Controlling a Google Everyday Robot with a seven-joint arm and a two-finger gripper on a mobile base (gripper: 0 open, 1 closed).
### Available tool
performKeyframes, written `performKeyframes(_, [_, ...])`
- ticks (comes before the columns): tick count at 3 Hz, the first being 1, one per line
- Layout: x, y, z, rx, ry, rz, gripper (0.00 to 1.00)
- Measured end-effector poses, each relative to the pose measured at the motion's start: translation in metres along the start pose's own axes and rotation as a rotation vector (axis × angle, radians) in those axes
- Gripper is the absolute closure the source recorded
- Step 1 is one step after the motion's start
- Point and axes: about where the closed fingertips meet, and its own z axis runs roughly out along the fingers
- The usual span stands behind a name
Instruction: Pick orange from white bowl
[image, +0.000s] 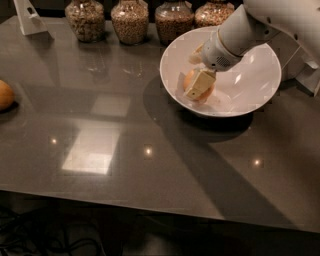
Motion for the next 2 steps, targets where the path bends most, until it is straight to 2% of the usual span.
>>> performKeyframes(2, [0.024,-0.007,0.030,-0.028,0.063,0.032,0.22])
